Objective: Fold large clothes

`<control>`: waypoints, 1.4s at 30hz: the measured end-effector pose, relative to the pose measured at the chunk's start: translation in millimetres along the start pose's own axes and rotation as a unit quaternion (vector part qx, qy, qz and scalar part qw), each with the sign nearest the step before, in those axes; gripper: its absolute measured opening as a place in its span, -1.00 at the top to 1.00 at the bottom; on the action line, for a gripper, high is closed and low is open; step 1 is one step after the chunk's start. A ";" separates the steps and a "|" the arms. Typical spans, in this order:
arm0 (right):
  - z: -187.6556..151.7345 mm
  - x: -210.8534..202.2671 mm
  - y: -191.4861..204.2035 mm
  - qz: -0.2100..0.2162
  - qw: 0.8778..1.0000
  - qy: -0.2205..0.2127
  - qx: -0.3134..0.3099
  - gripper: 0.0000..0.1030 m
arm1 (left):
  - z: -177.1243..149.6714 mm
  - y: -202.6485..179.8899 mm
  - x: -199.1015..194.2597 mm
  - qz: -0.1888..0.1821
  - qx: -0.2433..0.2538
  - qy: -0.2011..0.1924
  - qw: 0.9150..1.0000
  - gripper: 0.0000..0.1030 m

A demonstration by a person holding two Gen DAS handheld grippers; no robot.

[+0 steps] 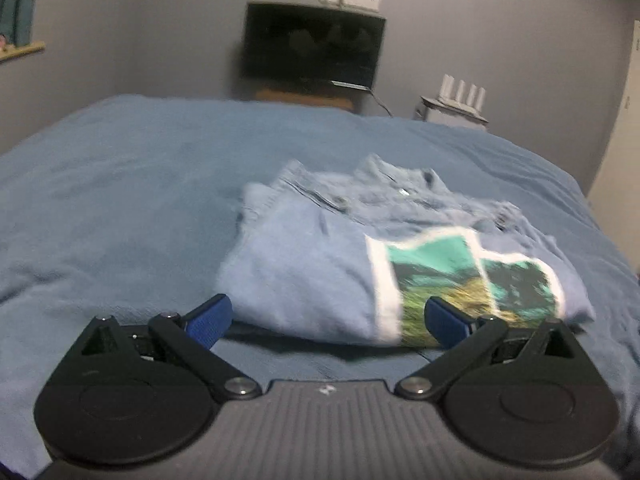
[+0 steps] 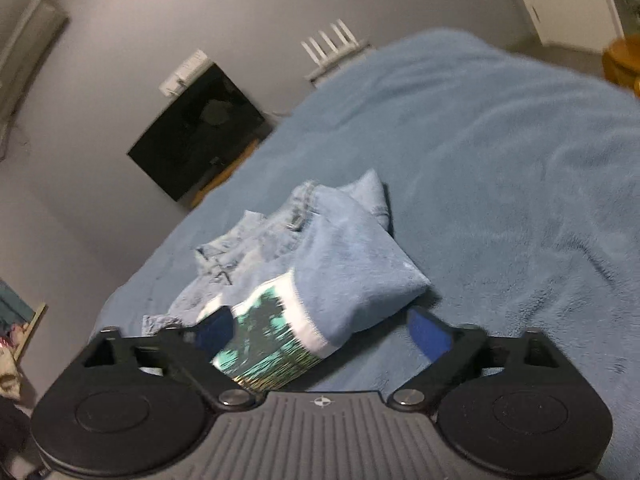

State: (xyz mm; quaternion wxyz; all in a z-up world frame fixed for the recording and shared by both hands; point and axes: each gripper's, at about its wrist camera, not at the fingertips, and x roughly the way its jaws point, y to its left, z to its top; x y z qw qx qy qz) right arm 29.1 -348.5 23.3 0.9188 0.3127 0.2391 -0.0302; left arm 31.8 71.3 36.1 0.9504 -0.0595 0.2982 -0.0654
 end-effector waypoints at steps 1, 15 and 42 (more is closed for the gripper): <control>-3.2 -0.1 4.4 -0.001 1.000 -0.004 -0.012 -0.99 | -3.5 -1.6 0.2 -0.002 0.005 -0.011 1.000 -1.00; -18.4 63.6 -22.4 0.019 0.997 0.032 0.063 -0.95 | -42.3 53.8 80.2 -0.094 -0.147 0.023 0.984 -0.99; 3.7 121.3 -33.2 0.068 0.986 0.017 0.153 -0.64 | -5.1 88.2 102.8 -0.167 -0.284 0.014 0.944 -0.91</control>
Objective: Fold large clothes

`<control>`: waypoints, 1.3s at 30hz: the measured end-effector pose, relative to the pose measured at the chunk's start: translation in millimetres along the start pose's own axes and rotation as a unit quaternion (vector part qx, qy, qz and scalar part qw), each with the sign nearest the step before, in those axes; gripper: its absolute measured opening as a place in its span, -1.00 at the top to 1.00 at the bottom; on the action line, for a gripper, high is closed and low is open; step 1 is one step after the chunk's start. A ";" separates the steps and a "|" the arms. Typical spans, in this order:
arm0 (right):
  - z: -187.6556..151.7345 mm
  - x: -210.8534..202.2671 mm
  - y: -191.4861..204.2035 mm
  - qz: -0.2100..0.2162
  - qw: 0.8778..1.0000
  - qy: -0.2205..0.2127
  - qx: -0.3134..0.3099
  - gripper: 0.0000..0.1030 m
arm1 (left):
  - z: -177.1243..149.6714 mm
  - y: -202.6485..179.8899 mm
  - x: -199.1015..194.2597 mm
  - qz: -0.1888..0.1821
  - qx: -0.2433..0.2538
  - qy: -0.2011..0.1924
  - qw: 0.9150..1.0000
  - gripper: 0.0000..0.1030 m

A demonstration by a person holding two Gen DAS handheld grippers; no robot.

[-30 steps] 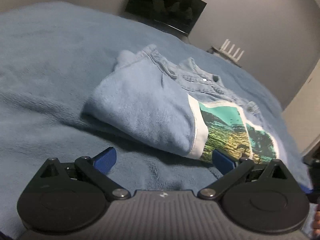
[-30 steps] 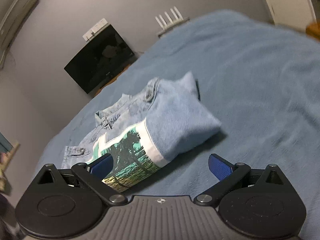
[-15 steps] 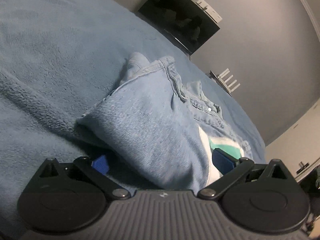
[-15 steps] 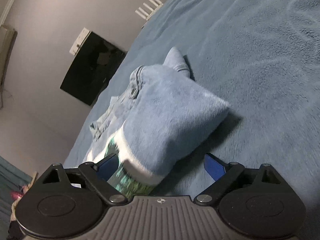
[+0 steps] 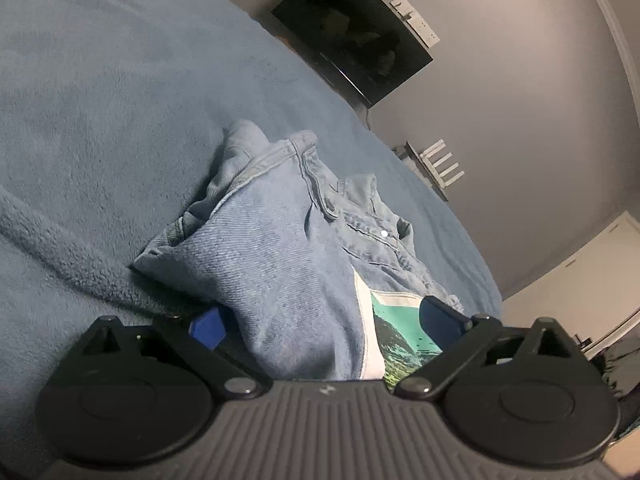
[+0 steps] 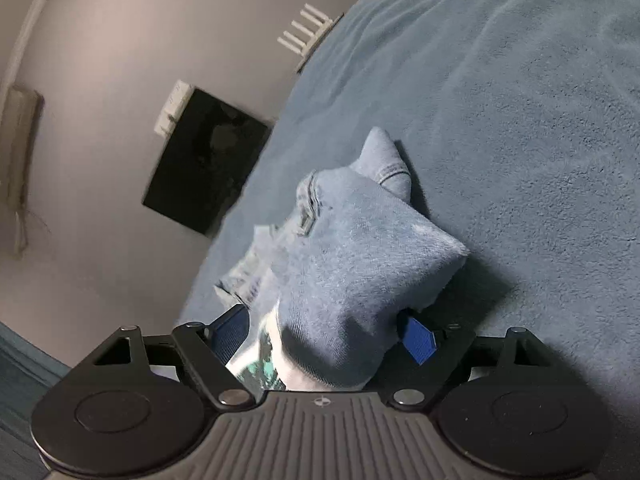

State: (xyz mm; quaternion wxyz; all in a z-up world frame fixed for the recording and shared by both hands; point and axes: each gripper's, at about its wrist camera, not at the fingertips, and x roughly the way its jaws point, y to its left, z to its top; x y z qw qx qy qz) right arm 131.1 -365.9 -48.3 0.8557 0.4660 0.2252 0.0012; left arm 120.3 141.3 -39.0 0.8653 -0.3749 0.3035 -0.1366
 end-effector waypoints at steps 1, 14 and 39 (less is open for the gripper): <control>0.5 1.3 1.6 0.000 1.000 0.000 -0.008 -0.68 | -0.7 1.6 2.6 0.002 0.004 0.001 1.000 -0.91; -2.2 43.9 -32.3 0.026 1.000 -0.010 0.003 -0.70 | -13.2 31.7 40.0 0.019 0.017 0.004 1.000 -0.24; -51.1 -111.1 -5.8 -0.040 0.998 -0.022 0.038 0.27 | -46.1 -13.7 -104.8 0.023 0.097 0.060 0.993 0.62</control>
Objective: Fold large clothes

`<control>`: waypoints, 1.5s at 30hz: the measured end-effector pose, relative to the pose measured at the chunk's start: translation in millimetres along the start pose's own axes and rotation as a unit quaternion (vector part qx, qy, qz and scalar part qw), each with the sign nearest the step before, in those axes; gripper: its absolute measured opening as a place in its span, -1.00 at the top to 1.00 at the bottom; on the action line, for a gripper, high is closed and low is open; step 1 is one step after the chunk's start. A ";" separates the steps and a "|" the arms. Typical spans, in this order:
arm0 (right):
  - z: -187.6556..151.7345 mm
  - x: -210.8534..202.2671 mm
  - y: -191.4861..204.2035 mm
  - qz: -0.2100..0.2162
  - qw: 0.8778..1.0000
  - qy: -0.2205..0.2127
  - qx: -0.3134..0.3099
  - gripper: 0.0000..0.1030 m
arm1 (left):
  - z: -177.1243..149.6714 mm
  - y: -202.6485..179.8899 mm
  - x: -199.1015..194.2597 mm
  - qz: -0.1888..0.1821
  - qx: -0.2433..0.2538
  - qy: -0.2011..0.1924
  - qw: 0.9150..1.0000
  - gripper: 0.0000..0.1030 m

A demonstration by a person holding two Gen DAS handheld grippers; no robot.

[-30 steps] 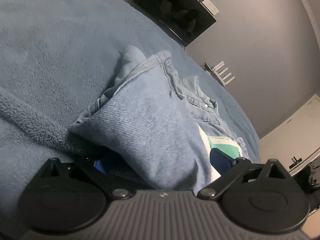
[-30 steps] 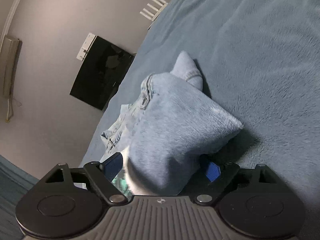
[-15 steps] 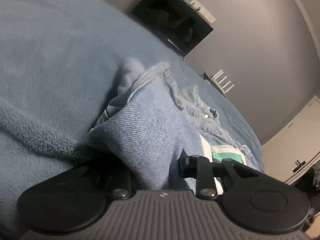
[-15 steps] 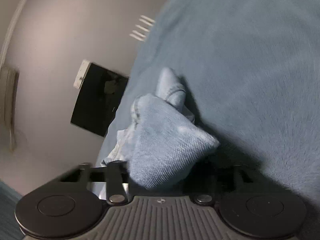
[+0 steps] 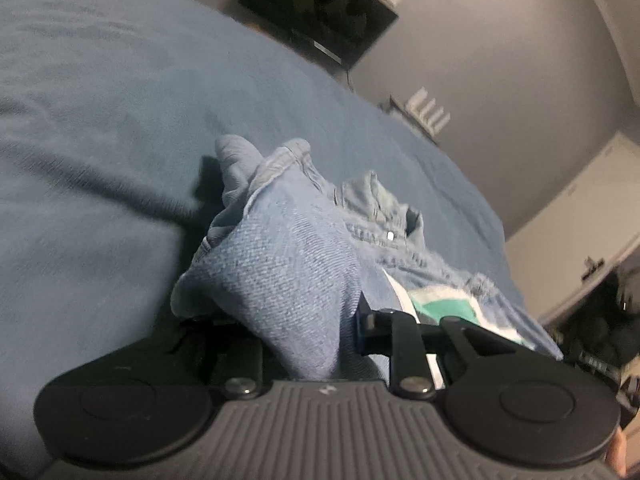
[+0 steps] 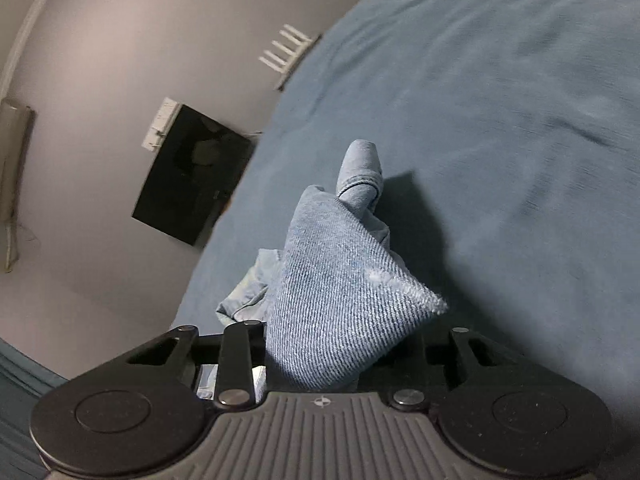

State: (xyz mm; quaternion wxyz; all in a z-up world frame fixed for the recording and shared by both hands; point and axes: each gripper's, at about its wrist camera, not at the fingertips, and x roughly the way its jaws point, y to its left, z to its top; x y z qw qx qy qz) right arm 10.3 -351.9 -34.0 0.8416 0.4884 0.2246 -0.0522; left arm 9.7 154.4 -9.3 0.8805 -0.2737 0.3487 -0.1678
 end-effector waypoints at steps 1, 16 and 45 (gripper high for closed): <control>-3.5 -6.7 -2.6 -0.002 1.000 0.002 0.005 0.27 | -5.9 -0.4 -5.9 0.005 -0.001 0.010 1.000 0.61; -36.1 -34.2 -30.1 -0.072 0.995 0.002 0.073 -0.37 | -25.2 -20.4 -70.6 0.143 -0.002 -0.042 0.989 -0.09; -47.8 5.4 -46.2 -0.089 0.985 -0.029 0.142 -0.40 | -7.9 -252.7 223.2 -0.070 0.341 0.125 0.929 -0.31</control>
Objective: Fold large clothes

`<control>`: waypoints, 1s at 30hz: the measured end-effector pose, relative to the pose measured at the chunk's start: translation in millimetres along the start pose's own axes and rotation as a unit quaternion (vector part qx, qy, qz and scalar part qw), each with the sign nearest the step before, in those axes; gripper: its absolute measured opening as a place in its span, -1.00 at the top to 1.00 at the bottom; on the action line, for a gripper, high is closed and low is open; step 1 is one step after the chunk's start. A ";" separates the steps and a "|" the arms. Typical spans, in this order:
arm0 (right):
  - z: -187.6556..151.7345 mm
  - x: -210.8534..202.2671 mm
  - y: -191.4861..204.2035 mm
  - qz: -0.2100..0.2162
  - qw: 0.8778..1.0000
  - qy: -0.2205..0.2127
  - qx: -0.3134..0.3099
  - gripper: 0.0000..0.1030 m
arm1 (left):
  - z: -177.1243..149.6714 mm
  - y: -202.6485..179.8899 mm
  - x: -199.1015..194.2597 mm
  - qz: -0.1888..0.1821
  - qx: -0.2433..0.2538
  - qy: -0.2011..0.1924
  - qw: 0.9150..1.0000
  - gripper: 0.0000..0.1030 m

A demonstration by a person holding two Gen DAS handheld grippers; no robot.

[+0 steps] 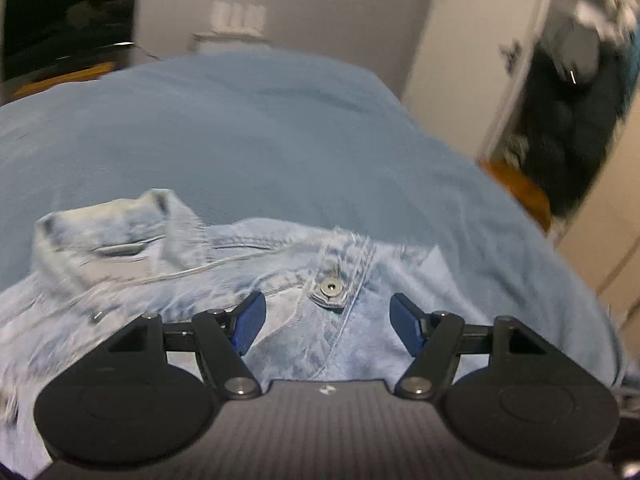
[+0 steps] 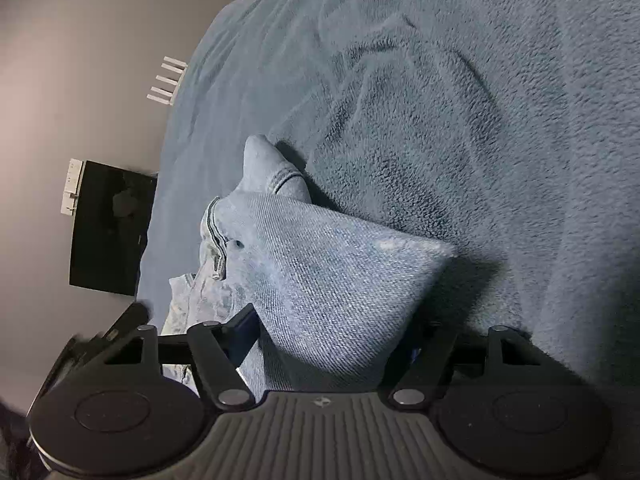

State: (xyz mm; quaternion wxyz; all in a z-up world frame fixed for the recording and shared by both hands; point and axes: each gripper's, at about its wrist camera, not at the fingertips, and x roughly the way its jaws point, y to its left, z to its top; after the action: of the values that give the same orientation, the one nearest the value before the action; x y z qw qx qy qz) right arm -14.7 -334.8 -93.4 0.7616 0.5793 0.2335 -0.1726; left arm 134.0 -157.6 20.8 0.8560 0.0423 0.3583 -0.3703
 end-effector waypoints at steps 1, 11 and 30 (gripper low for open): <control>0.4 2.5 0.9 0.000 1.000 0.001 -0.002 -0.42 | 1.6 -0.2 7.8 -0.006 0.013 0.010 1.000 -0.31; 5.8 25.4 4.7 0.007 1.000 0.018 0.006 -0.53 | -5.5 18.6 45.7 -0.024 0.099 0.090 0.991 0.24; 10.1 29.4 0.3 0.010 1.000 0.017 0.003 -0.55 | -10.6 7.3 35.1 0.105 0.161 0.010 0.981 0.18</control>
State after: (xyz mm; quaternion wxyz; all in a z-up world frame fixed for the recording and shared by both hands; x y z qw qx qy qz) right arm 11.6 -344.2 -107.2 0.7576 0.5866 0.2402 -0.1556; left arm 149.2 -169.9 -11.1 0.8687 0.2207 0.2957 -0.3305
